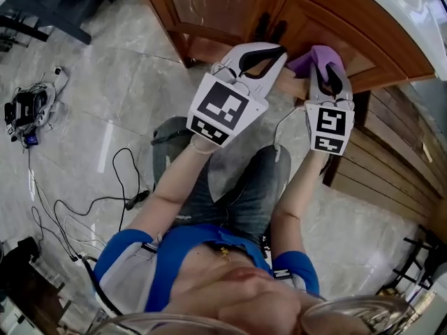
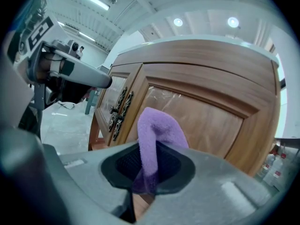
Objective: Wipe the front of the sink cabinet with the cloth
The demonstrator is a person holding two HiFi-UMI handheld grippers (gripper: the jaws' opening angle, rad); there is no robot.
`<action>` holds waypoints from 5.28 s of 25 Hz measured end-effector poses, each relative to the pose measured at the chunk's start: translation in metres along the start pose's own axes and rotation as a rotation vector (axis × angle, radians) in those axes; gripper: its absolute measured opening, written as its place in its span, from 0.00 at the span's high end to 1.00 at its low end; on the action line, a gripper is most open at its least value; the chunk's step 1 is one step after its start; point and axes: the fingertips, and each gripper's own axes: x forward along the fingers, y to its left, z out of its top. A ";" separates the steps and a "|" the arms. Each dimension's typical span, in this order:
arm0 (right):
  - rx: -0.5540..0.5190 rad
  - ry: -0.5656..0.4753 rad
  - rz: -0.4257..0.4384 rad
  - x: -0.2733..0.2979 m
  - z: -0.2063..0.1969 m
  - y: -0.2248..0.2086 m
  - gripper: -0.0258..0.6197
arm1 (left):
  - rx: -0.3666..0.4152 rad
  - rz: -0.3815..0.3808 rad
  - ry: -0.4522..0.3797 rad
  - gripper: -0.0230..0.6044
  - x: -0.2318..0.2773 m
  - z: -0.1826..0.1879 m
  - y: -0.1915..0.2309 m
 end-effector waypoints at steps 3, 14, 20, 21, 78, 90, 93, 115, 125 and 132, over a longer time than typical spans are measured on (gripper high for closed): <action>0.002 0.005 -0.007 -0.003 -0.003 -0.004 0.87 | 0.000 -0.003 0.000 0.96 -0.003 0.000 0.001; -0.007 0.047 -0.045 -0.021 -0.026 -0.032 0.87 | -0.019 -0.019 0.019 0.96 -0.002 -0.005 -0.007; 0.001 0.079 -0.084 -0.033 -0.047 -0.053 0.87 | -0.013 -0.025 0.026 0.96 0.004 -0.007 -0.014; 0.003 0.081 -0.084 -0.035 -0.049 -0.055 0.87 | -0.011 -0.027 0.027 0.96 0.004 -0.008 -0.015; 0.095 0.094 -0.019 0.000 -0.086 -0.006 0.87 | 0.005 0.028 0.022 0.96 -0.013 -0.007 0.007; 0.065 0.057 0.074 0.025 -0.058 0.032 0.87 | 0.008 0.059 0.047 0.96 -0.021 -0.014 0.019; 0.066 0.042 0.103 0.033 -0.050 0.043 0.87 | 0.007 0.068 0.051 0.96 -0.022 -0.016 0.021; 0.108 -0.020 0.169 0.047 -0.025 0.077 0.87 | 0.008 0.043 0.079 0.96 -0.006 -0.028 0.023; 0.181 -0.080 0.142 0.030 -0.014 0.067 0.87 | -0.022 0.013 0.106 0.96 0.035 -0.049 0.029; 0.273 -0.093 0.113 0.025 0.007 0.057 0.87 | 0.009 -0.092 0.129 0.96 0.045 -0.036 0.024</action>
